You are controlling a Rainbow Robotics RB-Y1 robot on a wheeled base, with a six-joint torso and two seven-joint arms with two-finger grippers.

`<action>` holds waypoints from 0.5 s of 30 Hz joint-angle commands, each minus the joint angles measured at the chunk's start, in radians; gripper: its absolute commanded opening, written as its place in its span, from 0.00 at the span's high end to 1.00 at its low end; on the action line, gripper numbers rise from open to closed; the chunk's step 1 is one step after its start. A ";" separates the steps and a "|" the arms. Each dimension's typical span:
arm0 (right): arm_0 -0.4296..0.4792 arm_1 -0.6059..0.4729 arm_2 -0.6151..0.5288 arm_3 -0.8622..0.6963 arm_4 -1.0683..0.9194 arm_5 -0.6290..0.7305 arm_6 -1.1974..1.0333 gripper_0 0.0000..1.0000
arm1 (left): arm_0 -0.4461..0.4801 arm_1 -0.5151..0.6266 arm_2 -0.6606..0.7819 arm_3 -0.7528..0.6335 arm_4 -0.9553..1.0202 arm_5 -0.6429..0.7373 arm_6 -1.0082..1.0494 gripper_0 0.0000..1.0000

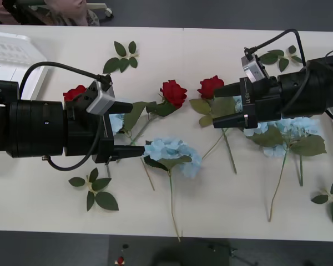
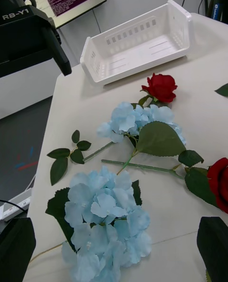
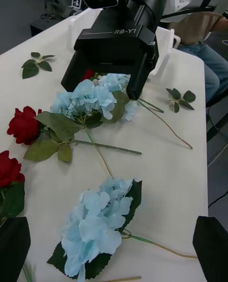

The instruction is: Put the red flowers into the right box and the blue flowers into the left box

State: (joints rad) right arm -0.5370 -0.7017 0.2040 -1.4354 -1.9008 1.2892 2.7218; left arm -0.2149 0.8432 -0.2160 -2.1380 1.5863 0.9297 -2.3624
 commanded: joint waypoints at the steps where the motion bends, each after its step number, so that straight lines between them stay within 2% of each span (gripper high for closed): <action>1: 0.057 0.018 0.011 0.024 0.006 -0.004 -0.017 0.00 | -0.012 -0.004 0.018 -0.025 0.000 -0.006 0.006 0.00; 4: 0.040 0.004 -0.026 0.032 0.052 0.009 -0.017 0.00 | -0.012 -0.004 0.018 -0.025 0.000 -0.006 0.006 0.00; 6: -0.003 -0.025 -0.071 0.030 0.112 0.084 -0.082 0.00 | -0.012 -0.004 0.018 -0.025 0.000 -0.006 0.006 0.00; 9: -0.064 -0.076 -0.158 0.029 0.189 0.206 -0.479 0.00 | -0.004 -0.038 0.017 -0.028 0.017 -0.014 0.008 0.00; 10: -0.078 -0.084 -0.181 0.029 0.206 0.231 -0.551 0.00 | -0.006 -0.042 0.021 -0.028 0.034 -0.017 0.009 0.00; 11: -0.106 -0.099 -0.247 0.029 0.263 0.300 -0.761 0.00 | -0.012 -0.026 0.060 -0.017 0.136 -0.048 0.026 0.00; 15: -0.155 -0.130 -0.370 0.029 0.393 0.460 -1.143 0.00 | -0.031 0.079 0.147 0.052 0.353 -0.045 0.157 0.00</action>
State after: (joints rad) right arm -0.6410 -0.7837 -0.1049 -1.3920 -1.5585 1.7048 1.6960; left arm -0.2152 0.8364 -0.1437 -2.1138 1.8719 0.8877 -2.3587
